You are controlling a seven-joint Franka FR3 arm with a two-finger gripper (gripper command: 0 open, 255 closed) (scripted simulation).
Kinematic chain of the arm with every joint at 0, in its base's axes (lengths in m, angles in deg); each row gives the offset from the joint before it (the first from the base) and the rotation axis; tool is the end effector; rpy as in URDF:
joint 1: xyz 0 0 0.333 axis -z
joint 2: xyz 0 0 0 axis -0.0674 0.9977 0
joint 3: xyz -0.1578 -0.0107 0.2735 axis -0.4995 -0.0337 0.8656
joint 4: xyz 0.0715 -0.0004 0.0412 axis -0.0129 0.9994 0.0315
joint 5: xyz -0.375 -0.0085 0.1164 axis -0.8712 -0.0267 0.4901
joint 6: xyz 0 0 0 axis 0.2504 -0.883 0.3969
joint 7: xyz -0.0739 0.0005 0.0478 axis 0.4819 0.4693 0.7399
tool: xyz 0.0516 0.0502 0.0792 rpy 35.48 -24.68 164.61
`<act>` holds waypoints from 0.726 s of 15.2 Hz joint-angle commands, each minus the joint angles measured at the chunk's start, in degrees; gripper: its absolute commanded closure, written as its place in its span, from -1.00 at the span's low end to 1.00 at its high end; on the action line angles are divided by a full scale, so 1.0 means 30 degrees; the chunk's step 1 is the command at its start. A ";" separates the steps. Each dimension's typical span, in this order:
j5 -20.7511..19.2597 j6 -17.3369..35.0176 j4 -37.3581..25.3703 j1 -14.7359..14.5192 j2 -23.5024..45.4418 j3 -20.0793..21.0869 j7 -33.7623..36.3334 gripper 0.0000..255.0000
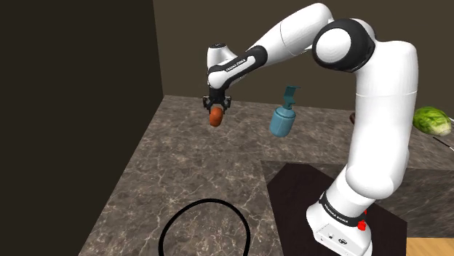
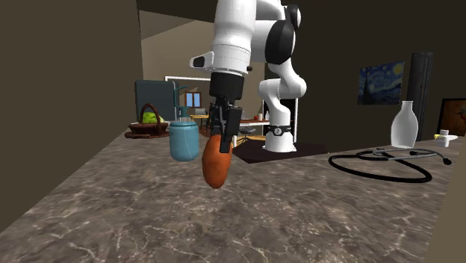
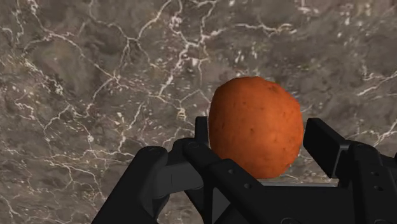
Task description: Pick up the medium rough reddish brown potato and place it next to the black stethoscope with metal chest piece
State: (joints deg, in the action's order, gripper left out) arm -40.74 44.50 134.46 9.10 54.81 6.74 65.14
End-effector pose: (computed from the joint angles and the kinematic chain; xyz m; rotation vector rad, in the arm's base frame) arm 0.6499 -0.0315 0.3068 2.8034 -1.1531 0.1301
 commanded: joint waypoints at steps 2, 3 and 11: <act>0.0117 -0.0643 -0.0234 0.0055 -0.0418 0.0038 -0.0185 1.00; 0.0150 -0.0847 -0.0310 0.0060 -0.0549 0.0052 -0.0227 1.00; 0.0246 -0.1496 0.0859 -0.0241 -0.2303 0.0280 0.0175 1.00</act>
State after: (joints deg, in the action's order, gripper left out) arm -39.93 39.75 135.31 8.86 49.24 7.33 64.83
